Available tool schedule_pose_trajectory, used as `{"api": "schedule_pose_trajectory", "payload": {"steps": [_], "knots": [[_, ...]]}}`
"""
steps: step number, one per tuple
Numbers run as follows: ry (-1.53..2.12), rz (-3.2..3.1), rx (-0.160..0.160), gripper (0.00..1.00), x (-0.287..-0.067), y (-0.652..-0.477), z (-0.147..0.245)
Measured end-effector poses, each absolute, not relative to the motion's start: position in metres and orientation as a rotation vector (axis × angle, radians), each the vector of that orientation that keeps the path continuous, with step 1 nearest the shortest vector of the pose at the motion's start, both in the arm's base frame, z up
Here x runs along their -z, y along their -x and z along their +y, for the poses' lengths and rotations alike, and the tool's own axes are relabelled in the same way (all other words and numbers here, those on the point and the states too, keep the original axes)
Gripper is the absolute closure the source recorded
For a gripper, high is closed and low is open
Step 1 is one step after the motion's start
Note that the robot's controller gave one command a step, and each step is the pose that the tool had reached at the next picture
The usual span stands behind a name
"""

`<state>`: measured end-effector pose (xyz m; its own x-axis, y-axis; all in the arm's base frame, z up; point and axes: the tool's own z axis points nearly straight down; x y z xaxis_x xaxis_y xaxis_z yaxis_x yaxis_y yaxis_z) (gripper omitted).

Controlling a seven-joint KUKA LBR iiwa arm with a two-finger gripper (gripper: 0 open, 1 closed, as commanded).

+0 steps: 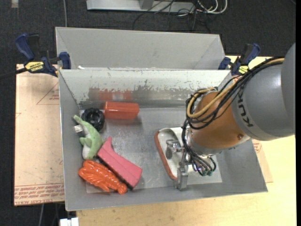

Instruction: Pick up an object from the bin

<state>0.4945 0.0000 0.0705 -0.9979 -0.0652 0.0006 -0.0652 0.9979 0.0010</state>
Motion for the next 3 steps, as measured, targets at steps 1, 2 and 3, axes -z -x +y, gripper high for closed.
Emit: {"api": "schedule_pose_trajectory", "payload": {"steps": [1, 2, 3], "knots": [[-0.233, -3.134, 0.004, 0.00, -0.128, -0.492, -0.005], [-0.101, -3.145, 0.003, 0.00, -0.071, -0.496, 0.001], [-0.682, -3.089, 0.001, 0.00, -0.073, -0.490, -0.028]]}}
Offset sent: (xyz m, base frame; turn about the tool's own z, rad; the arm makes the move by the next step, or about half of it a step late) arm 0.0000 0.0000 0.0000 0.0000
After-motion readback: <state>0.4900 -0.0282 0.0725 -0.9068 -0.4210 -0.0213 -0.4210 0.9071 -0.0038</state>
